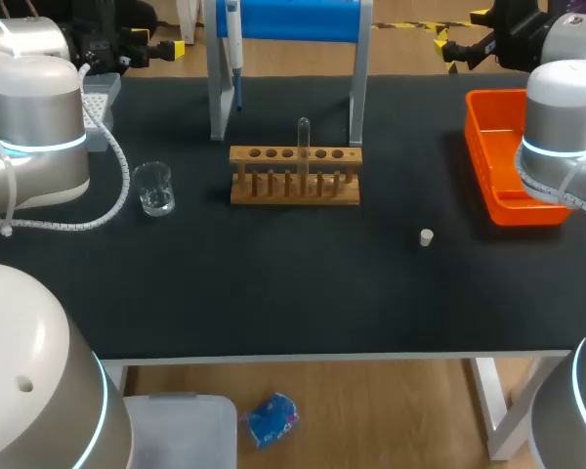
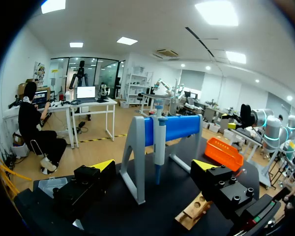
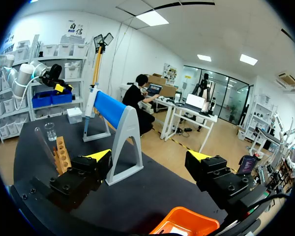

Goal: Invert the test tube, pick up the pipette, mount the tip to pipette, aspirate from beaker and dispense into the tube, eject the tip, return the pipette, and cap with the stopper.

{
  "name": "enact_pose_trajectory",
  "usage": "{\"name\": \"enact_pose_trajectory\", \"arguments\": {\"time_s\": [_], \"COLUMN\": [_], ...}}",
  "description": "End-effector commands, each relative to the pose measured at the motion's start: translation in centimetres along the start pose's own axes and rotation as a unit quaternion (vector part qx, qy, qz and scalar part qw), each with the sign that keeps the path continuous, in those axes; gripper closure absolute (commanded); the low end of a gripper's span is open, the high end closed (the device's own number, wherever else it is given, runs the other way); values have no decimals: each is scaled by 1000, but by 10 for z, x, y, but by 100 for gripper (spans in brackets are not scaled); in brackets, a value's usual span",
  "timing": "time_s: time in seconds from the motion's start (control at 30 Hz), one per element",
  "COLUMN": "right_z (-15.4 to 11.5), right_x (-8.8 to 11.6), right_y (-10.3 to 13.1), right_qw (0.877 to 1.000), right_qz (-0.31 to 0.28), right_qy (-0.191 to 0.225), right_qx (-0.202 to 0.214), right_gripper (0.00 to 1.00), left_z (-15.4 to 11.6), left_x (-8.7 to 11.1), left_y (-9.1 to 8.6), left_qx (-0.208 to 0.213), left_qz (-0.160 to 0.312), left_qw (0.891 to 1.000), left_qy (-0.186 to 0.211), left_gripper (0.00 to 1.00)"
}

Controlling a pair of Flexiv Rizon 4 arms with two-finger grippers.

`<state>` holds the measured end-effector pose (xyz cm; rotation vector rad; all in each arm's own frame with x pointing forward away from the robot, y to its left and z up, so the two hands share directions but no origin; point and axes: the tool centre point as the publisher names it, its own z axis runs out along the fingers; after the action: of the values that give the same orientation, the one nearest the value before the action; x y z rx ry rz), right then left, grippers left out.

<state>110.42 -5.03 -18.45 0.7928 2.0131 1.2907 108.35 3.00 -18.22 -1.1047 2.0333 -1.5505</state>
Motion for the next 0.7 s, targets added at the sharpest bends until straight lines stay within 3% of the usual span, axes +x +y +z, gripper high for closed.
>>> {"name": "enact_pose_trajectory", "arguments": {"time_s": [0.03, 0.27, 0.37, 0.53, 0.63, 0.7], "right_z": [0, 0, 0, 0, 0, -8], "right_x": [0, 0, 0, 0, 0, 4], "right_y": [0, 0, 0, 0, 0, 6], "right_qw": [1000, 1000, 1000, 1000, 1000, 999], "right_qz": [0, 0, 0, 0, 0, 2], "right_qy": [0, 0, 0, 0, 0, 25], "right_qx": [0, 0, 0, 0, 0, -23], "right_gripper": [0, 0, 0, 0, 0, 0], "left_z": [0, 0, -8, -18, -25, -30], "left_x": [0, 0, -1, 2, 8, 14], "left_y": [0, 0, -4, -7, -8, -8], "left_qx": [0, 0, 3, 17, 25, 29], "left_qz": [0, 0, 21, 25, 37, 45], "left_qw": [1000, 1000, 1000, 999, 999, 998], "left_qy": [0, 0, -20, -19, 1, 34], "left_gripper": [0, 0, 0, 0, 0, 0]}}
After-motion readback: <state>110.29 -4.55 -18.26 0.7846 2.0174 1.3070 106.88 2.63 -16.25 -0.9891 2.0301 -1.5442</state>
